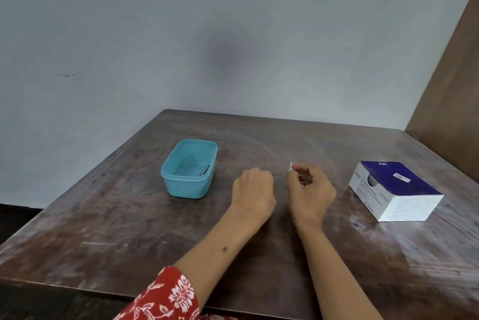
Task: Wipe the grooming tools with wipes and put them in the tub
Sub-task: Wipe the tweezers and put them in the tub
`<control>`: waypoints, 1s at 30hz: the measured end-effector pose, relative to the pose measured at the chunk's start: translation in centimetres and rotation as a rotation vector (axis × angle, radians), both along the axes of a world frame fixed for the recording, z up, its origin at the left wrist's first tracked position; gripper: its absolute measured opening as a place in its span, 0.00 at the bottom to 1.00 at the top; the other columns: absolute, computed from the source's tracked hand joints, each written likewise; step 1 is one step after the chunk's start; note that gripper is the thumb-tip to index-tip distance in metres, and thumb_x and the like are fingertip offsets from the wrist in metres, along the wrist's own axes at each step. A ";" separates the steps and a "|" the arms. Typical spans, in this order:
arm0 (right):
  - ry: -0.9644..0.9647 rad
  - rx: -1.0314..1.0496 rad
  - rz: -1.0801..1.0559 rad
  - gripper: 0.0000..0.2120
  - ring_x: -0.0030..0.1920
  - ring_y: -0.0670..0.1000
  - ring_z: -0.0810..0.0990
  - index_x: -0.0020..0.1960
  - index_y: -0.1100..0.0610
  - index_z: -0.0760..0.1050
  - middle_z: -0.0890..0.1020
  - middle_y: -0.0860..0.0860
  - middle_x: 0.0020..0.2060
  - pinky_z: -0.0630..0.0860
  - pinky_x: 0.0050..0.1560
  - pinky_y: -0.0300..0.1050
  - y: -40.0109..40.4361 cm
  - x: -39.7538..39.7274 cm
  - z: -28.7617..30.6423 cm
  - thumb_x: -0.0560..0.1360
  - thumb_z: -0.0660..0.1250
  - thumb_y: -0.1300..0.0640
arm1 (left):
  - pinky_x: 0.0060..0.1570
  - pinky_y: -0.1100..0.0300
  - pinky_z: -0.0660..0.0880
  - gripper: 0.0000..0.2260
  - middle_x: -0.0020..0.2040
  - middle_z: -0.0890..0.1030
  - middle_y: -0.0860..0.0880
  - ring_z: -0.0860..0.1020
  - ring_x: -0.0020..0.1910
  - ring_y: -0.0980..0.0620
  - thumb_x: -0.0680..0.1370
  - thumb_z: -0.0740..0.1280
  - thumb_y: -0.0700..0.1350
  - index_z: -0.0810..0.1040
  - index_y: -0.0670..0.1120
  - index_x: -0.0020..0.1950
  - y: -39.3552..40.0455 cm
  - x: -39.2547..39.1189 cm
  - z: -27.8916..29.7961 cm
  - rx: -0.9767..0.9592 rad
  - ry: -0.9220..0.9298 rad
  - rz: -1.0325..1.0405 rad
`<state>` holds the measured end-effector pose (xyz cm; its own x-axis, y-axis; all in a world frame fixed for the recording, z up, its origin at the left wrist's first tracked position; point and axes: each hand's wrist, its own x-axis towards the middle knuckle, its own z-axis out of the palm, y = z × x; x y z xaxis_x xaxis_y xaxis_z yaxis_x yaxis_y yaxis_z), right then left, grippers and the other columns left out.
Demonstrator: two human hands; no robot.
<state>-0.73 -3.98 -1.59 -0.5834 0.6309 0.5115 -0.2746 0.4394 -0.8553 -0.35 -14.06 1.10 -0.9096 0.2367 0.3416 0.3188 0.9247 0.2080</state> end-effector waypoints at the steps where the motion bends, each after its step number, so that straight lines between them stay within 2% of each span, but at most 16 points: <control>1: -0.001 -0.004 -0.002 0.07 0.33 0.44 0.79 0.41 0.52 0.81 0.83 0.49 0.35 0.74 0.38 0.39 0.0 0.0 0.0 0.68 0.70 0.64 | 0.45 0.53 0.71 0.07 0.54 0.78 0.43 0.75 0.54 0.43 0.76 0.63 0.42 0.77 0.43 0.52 0.3 0.0 -0.5 -0.041 0.018 0.011; 4: 0.001 -0.012 -0.002 0.07 0.33 0.44 0.79 0.40 0.52 0.81 0.83 0.49 0.35 0.74 0.37 0.38 -0.1 0.0 0.1 0.68 0.70 0.64 | 0.40 0.56 0.65 0.08 0.56 0.75 0.44 0.72 0.56 0.44 0.78 0.62 0.43 0.76 0.44 0.55 0.9 -0.1 -1.3 -0.125 0.073 0.047; 6: -0.001 -0.010 -0.003 0.08 0.33 0.45 0.79 0.40 0.51 0.81 0.82 0.49 0.35 0.74 0.37 0.39 -0.2 -0.1 0.1 0.68 0.70 0.64 | 0.41 0.56 0.65 0.08 0.57 0.73 0.44 0.71 0.56 0.44 0.78 0.61 0.43 0.77 0.44 0.55 1.2 -0.2 -1.6 -0.150 0.095 0.051; 11: -0.015 -0.022 -0.003 0.07 0.33 0.45 0.79 0.41 0.52 0.81 0.82 0.49 0.35 0.74 0.37 0.38 -0.2 -0.3 -0.1 0.69 0.70 0.64 | 0.55 0.48 0.70 0.12 0.58 0.71 0.41 0.70 0.58 0.42 0.80 0.55 0.38 0.77 0.40 0.56 1.7 -0.3 -1.6 -0.177 0.049 0.026; 16: -0.027 -0.140 -0.019 0.05 0.34 0.41 0.78 0.41 0.54 0.80 0.81 0.46 0.33 0.70 0.34 0.25 0.0 -0.2 -0.1 0.69 0.69 0.63 | 0.59 0.46 0.68 0.10 0.57 0.72 0.41 0.69 0.57 0.41 0.78 0.58 0.36 0.77 0.39 0.55 2.0 -0.3 -1.7 -0.226 0.040 -0.013; 21: -0.043 -0.280 -0.087 0.05 0.34 0.41 0.77 0.40 0.52 0.78 0.79 0.45 0.33 0.70 0.36 0.30 0.3 -0.3 0.2 0.70 0.69 0.62 | 0.51 0.52 0.65 0.11 0.56 0.71 0.40 0.69 0.55 0.42 0.78 0.55 0.34 0.75 0.39 0.54 2.4 -0.3 -1.5 -0.326 0.084 -0.013; 23: -0.007 -0.288 -0.112 0.03 0.34 0.39 0.76 0.41 0.53 0.77 0.78 0.43 0.33 0.69 0.35 0.27 0.3 -0.2 0.3 0.71 0.69 0.61 | 0.51 0.53 0.64 0.11 0.56 0.71 0.40 0.68 0.55 0.42 0.78 0.53 0.33 0.73 0.38 0.54 2.6 -0.4 -1.5 -0.355 0.095 -0.022; 25: 0.035 -0.306 -0.143 0.04 0.34 0.39 0.75 0.43 0.53 0.75 0.77 0.43 0.33 0.69 0.34 0.27 0.3 -0.2 0.4 0.72 0.68 0.61 | 0.51 0.53 0.64 0.10 0.55 0.71 0.40 0.69 0.54 0.43 0.77 0.55 0.33 0.73 0.39 0.53 2.5 -0.3 -1.5 -0.333 0.110 -0.015; 27: 0.059 -0.340 -0.163 0.06 0.34 0.39 0.75 0.46 0.53 0.72 0.76 0.42 0.33 0.68 0.34 0.25 0.5 -0.2 0.4 0.72 0.67 0.61 | 0.49 0.55 0.67 0.07 0.52 0.74 0.43 0.72 0.51 0.45 0.75 0.61 0.35 0.73 0.42 0.51 1.9 -0.3 -0.9 -0.266 0.175 0.004; 30: 0.038 -0.390 -0.131 0.08 0.35 0.44 0.78 0.49 0.53 0.71 0.77 0.44 0.36 0.70 0.35 0.26 0.5 -0.4 0.2 0.74 0.64 0.63 | 0.50 0.56 0.70 0.08 0.52 0.75 0.45 0.73 0.51 0.47 0.75 0.63 0.38 0.71 0.43 0.53 0.7 -1.5 -0.9 -0.031 0.221 -0.073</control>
